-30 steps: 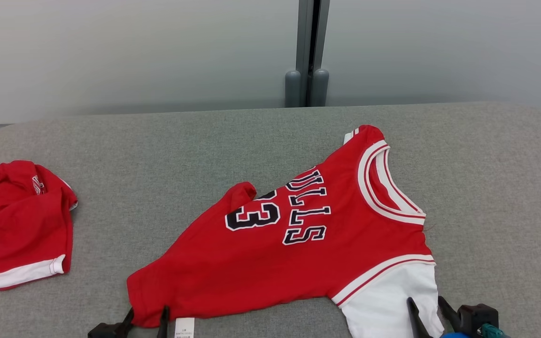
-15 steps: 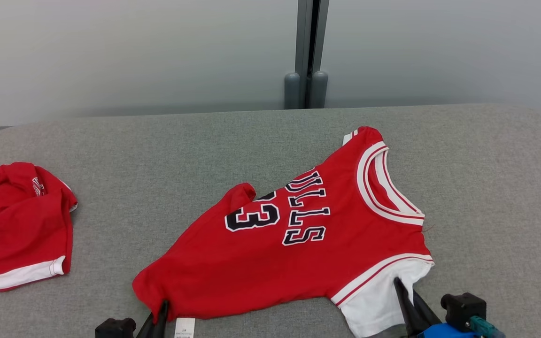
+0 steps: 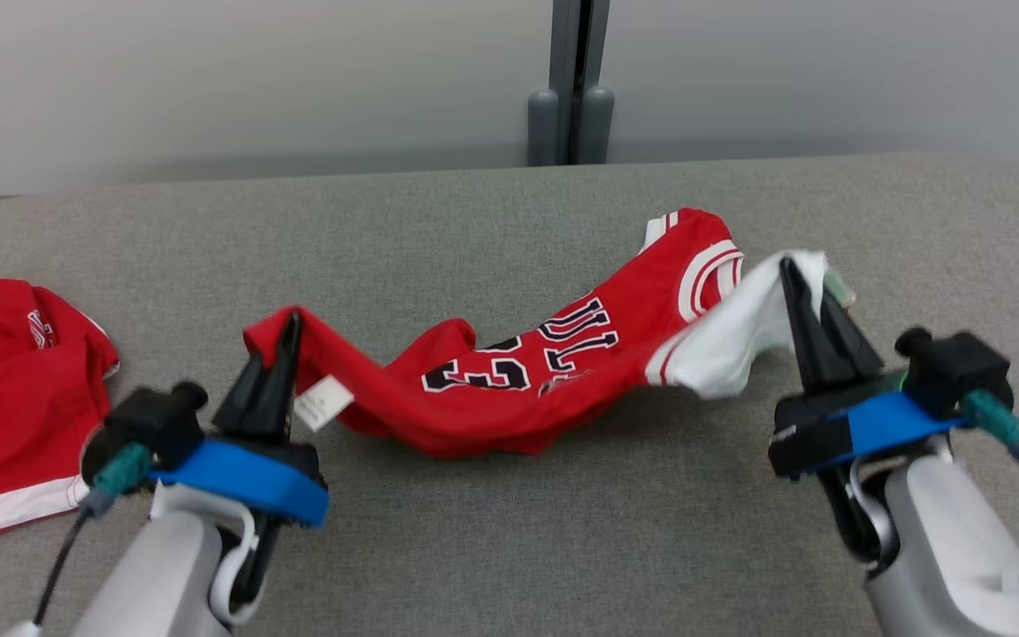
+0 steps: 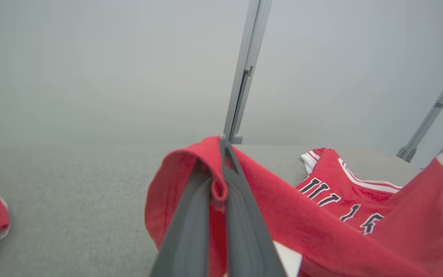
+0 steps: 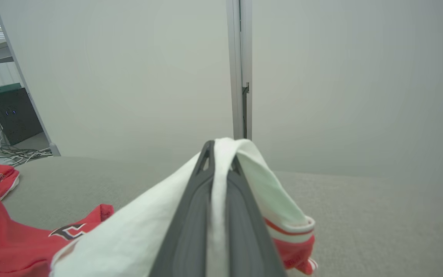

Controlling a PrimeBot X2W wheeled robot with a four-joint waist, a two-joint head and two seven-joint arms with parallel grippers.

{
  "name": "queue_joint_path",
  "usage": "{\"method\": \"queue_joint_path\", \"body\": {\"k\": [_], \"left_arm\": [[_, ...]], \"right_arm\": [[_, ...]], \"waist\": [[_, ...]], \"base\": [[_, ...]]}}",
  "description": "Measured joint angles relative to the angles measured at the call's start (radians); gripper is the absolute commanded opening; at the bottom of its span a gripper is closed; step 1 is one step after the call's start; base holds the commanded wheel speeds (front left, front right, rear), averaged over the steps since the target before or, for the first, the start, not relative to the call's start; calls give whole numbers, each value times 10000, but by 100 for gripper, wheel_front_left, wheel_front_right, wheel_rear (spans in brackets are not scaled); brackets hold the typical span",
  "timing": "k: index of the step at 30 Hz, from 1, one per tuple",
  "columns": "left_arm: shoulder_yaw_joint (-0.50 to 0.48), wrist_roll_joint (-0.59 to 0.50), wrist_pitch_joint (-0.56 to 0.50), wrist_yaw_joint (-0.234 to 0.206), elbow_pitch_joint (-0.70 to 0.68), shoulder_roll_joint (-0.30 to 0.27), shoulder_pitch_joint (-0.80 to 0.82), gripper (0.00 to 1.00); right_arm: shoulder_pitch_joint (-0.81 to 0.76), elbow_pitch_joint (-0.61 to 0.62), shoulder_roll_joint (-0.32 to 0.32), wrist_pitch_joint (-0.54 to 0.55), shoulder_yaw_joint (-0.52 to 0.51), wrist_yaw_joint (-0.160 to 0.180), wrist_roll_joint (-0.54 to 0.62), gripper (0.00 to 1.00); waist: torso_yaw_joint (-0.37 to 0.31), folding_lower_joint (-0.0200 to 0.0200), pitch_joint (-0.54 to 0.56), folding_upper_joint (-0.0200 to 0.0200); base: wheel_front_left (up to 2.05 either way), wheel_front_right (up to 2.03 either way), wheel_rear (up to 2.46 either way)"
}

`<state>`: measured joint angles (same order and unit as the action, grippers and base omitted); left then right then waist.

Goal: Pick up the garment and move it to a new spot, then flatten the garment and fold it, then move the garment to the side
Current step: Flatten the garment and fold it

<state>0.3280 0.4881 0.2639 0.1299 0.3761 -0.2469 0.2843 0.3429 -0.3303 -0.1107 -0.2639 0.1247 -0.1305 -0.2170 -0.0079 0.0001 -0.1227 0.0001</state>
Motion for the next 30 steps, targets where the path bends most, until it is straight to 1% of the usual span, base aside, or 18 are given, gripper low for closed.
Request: {"method": "queue_joint_path", "body": {"k": [2, 5, 8, 10, 12, 15, 19, 23, 26, 30], "left_arm": [[430, 86, 2, 0, 67, -451, 1071, 0], [811, 755, -59, 0, 272, -897, 2915, 0], [1018, 1559, -364, 0, 731, -1344, 4836, 0], [1043, 2034, -610, 0, 1051, -1511, 6133, 0], [1243, 2230, -821, 0, 1407, -1705, 7290, 0], [1705, 2435, -1057, 0, 1793, -1791, 8968, 0], [2033, 2878, -1068, 0, 2470, -1628, 10924, 0], [2399, 3183, -924, 0, 3143, -1601, 12317, 0], [2945, 3411, -731, 0, 3267, -1576, 12839, 0], [3409, 3881, -476, 0, 3568, -1680, 12932, 0]], "right_arm": [[1011, 21, -230, 0, 123, 0, 38, 0], [2646, -322, -424, 0, 299, -2, -84, 0], [4600, -1189, -556, 0, 447, 0, -520, 0], [6019, -1900, -594, 23, 621, 0, -807, 0], [7345, -2579, -587, 81, 738, -2, -995, 0], [9346, -3597, -744, 174, 709, -2, -1275, 0], [11444, -4721, -1012, 151, 635, 0, -1187, 0], [12806, -5567, -1009, 69, 803, 0, -1168, 0], [13172, -5940, -991, 48, 1160, -2, -1151, 0], [13245, -6021, -1005, 27, 1409, 0, -1319, 0]], "waist": [[-51, 0, -252, 0], [-203, 1, -753, 1], [-437, 1, -1360, 1], [-592, 4, -1770, 2], [-716, 4, -2131, 3], [-814, 4, -2594, 3], [-768, 2, -3001, 3], [-802, 1, -3257, 3], [-873, 1, -3354, 3], [-913, -1, -3433, 2]], "base": [[0, 0, 0], [0, 0, 0], [0, 0, 0], [0, 0, 0], [0, 0, 0], [0, 0, 0], [0, 0, 0], [0, 0, 0], [0, 0, 0], [0, 0, 0]]}}
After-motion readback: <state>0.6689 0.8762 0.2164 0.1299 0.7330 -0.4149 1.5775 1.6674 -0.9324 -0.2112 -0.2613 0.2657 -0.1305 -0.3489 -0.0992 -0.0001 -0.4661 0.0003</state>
